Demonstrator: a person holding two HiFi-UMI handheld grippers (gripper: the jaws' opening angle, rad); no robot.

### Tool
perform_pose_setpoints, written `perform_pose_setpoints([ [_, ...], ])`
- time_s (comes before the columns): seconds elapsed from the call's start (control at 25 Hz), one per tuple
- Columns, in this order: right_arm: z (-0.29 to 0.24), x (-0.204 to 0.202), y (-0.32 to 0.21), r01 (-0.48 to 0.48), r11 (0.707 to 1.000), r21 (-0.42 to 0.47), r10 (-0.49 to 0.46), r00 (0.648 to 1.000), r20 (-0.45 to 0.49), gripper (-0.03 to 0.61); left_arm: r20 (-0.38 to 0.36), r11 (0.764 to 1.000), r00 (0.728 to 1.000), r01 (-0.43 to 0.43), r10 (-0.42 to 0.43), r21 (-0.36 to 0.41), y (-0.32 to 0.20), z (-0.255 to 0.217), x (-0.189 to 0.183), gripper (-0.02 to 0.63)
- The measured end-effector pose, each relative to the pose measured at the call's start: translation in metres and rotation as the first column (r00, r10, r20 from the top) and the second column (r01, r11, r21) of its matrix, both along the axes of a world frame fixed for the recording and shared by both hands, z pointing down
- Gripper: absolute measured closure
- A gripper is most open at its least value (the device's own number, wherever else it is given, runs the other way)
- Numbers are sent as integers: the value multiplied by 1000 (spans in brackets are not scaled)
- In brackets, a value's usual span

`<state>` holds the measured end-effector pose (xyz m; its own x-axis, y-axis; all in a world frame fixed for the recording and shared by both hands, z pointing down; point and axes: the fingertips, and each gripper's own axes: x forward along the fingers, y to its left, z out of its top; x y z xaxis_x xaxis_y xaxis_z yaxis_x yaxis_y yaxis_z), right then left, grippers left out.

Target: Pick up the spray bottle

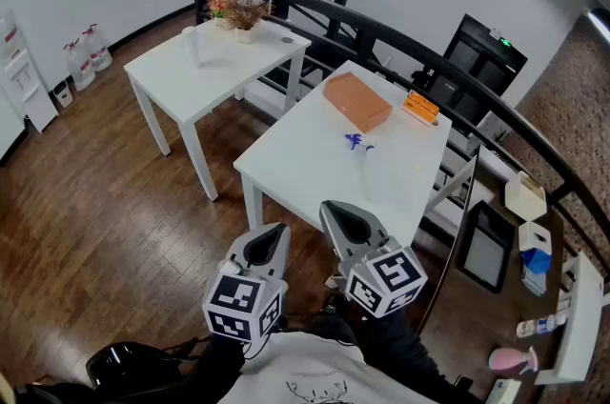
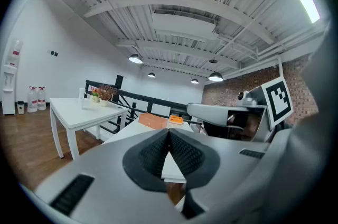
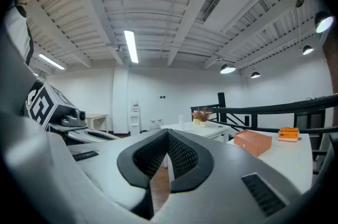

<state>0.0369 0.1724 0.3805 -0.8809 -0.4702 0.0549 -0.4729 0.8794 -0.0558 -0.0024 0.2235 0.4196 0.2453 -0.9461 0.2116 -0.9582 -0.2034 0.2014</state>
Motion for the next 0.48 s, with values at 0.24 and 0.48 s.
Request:
perform_pose_setpoints([
  [0.24, 0, -1, -50, 16, 1000, 7, -16, 1000, -15, 574, -23, 1000, 1000, 19, -19, -8, -46, 7, 0, 612],
  [0.48, -16, 15, -126, -22, 1000, 19, 21, 1000, 18, 574, -18, 1000, 1000, -1, 2, 20, -121, -4, 21, 612],
])
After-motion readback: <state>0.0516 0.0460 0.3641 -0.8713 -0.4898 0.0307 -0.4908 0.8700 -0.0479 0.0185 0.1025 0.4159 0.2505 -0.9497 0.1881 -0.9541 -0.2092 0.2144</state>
